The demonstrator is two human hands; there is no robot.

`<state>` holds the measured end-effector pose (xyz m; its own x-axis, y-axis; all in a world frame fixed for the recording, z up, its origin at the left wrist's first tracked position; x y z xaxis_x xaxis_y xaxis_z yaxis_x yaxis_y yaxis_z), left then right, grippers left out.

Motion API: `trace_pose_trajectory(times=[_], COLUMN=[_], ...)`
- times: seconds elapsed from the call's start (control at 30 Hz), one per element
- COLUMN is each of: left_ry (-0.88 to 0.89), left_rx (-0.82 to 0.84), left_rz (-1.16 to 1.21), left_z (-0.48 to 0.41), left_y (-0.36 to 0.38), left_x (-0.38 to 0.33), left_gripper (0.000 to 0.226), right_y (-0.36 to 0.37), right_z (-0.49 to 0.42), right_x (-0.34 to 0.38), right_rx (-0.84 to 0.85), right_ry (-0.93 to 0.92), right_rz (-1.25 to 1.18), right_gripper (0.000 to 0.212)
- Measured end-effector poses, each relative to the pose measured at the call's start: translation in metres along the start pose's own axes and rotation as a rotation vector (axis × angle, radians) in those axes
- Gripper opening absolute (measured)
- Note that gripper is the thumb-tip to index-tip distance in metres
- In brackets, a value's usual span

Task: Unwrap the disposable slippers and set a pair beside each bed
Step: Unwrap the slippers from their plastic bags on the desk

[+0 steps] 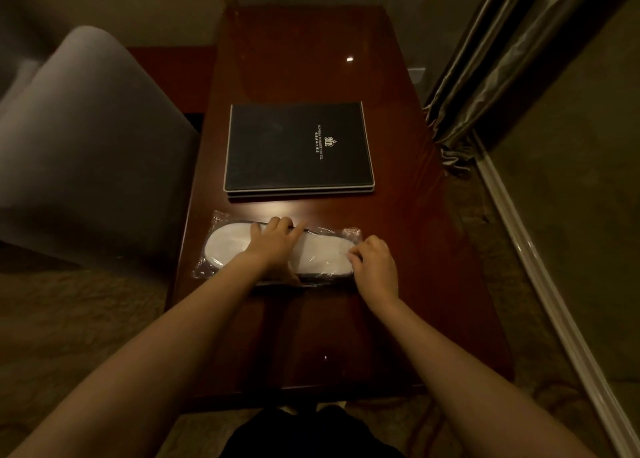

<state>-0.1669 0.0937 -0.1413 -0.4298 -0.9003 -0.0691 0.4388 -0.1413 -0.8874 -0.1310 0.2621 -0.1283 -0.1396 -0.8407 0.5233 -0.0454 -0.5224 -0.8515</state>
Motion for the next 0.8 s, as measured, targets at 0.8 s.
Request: trace_pose_trajectory(times=[0.8], left_ry=[0.001], left_rx=[-0.262], left_rz=[0.124], left_z=[0.013], left_y=[-0.069], left_x=[0.002], left_gripper=[0.111], right_y=[-0.050], right_z=[-0.044], right_x=[-0.025], right_rx=[-0.002], right_ry=[0.464], right_rz=[-0.661], right_gripper=[0.045])
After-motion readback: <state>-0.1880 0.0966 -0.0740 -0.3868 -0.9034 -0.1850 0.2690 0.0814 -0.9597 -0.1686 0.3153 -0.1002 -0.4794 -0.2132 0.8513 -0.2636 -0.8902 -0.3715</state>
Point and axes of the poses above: each hand's wrist, its own z-axis away from the middle knuckle, its own y-axis out of the palm, x = y × z, the point moved 9 cm from there along -z, towards the middle knuckle, and after that the axes turned 5 degrees about y, right-handed, at the moved point
